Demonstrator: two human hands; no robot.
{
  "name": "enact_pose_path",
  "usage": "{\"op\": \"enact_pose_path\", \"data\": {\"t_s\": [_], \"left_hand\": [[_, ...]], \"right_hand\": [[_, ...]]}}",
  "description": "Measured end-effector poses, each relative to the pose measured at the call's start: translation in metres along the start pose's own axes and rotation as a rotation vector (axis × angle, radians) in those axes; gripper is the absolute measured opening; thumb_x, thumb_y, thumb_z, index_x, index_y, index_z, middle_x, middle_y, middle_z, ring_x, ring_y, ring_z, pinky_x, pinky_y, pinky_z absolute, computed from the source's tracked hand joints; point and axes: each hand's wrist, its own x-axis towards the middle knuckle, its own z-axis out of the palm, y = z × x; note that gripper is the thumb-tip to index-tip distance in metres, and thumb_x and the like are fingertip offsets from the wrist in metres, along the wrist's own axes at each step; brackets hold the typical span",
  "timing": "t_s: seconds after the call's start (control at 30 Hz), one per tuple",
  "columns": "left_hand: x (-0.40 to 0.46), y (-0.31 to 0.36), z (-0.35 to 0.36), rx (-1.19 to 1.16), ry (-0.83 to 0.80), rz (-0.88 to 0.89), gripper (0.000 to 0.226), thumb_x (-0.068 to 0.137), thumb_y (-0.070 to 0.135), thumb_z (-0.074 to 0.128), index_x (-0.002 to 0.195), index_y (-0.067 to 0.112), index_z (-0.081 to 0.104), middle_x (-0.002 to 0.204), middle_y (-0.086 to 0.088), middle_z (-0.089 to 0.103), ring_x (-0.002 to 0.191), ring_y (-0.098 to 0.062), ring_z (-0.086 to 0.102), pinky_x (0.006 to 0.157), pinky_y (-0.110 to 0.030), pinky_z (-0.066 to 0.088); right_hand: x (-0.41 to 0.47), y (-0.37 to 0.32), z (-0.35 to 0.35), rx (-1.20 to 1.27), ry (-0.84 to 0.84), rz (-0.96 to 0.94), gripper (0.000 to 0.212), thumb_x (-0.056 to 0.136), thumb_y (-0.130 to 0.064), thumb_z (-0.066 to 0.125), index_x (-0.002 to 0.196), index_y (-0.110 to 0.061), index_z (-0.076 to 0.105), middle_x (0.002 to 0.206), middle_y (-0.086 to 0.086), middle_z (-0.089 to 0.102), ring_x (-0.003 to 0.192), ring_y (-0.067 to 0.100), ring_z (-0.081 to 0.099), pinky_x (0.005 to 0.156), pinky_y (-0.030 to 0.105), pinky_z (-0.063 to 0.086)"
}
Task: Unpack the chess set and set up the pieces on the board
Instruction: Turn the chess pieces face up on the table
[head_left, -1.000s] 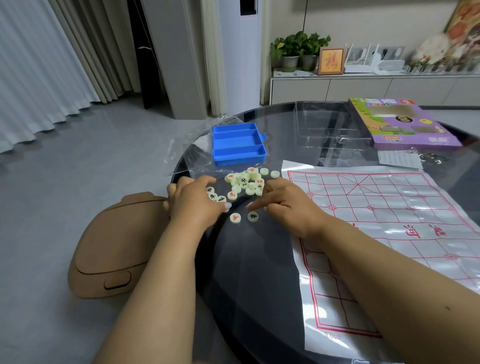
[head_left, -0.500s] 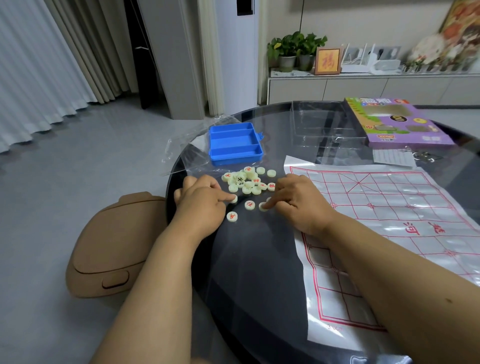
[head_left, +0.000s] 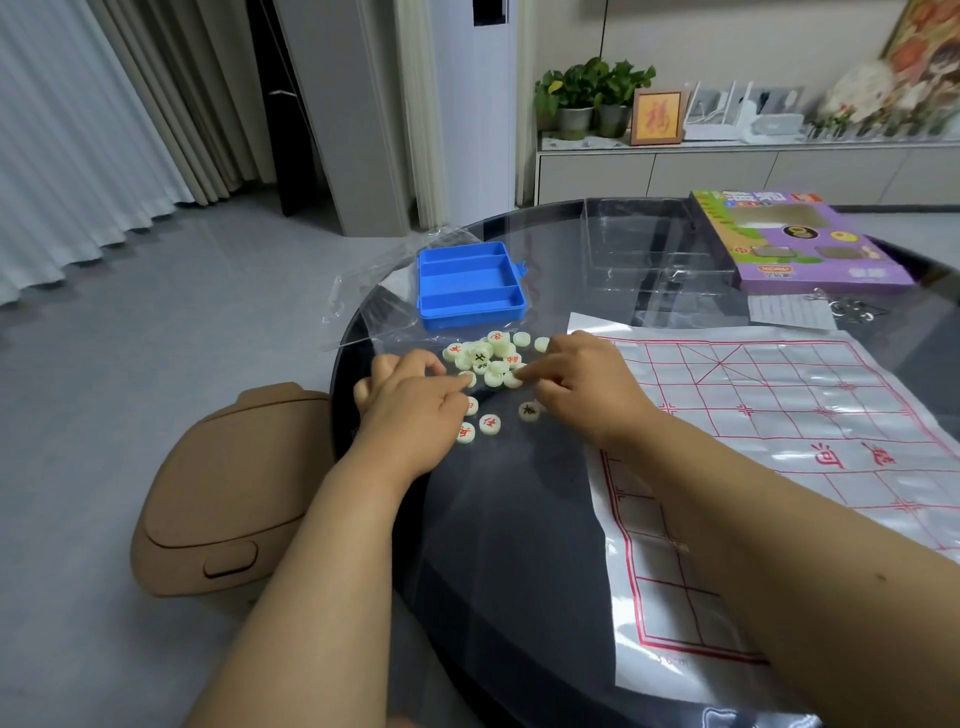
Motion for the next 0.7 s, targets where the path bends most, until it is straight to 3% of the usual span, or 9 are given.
{"op": "enact_pose_path", "data": {"t_s": [0.1,0.23,0.4,0.53,0.7], "left_hand": [[0.005,-0.003,0.0,-0.049,0.063,0.004,0.023,0.092,0.036,0.047,0.102,0.041,0.067,0.116,0.014,0.045,0.11,-0.015,0.029,0.082,-0.02,0.019],[0.016,0.007,-0.008,0.059,0.139,0.009,0.02,0.093,0.037,0.056,0.107,0.035,0.071,0.121,0.008,0.053,0.119,-0.021,0.032,0.093,-0.034,0.025],[0.029,0.011,-0.015,0.088,0.006,0.038,0.011,0.087,0.035,0.068,0.095,0.04,0.072,0.119,0.01,0.053,0.123,-0.021,0.031,0.095,-0.036,0.028],[0.036,0.002,-0.025,0.048,-0.162,0.137,0.023,0.083,0.027,0.073,0.089,0.048,0.067,0.109,0.017,0.05,0.121,-0.018,0.032,0.106,-0.043,0.03],[0.04,-0.002,-0.026,0.073,-0.176,0.188,0.028,0.075,0.028,0.079,0.09,0.048,0.067,0.101,0.02,0.051,0.118,-0.017,0.033,0.105,-0.045,0.032]], "right_hand": [[0.009,0.004,0.004,-0.134,0.002,0.033,0.024,0.085,-0.027,0.059,0.105,-0.027,0.073,0.08,-0.004,0.051,0.087,0.018,0.05,0.068,0.026,0.029],[0.019,-0.001,0.006,-0.21,-0.022,0.03,0.024,0.085,-0.04,0.062,0.103,-0.028,0.073,0.082,-0.006,0.048,0.092,0.018,0.05,0.069,0.026,0.028],[0.025,-0.006,0.006,-0.233,-0.071,0.05,0.023,0.084,-0.036,0.063,0.104,-0.028,0.072,0.095,-0.002,0.057,0.098,0.019,0.05,0.073,0.027,0.035],[0.027,-0.007,0.005,-0.238,-0.112,0.054,0.024,0.083,-0.037,0.066,0.104,-0.026,0.071,0.101,0.001,0.059,0.1,0.019,0.05,0.077,0.029,0.041],[0.025,-0.004,0.005,-0.211,-0.095,0.033,0.022,0.088,-0.033,0.062,0.104,-0.022,0.071,0.101,0.002,0.06,0.097,0.018,0.05,0.079,0.03,0.043]]}}
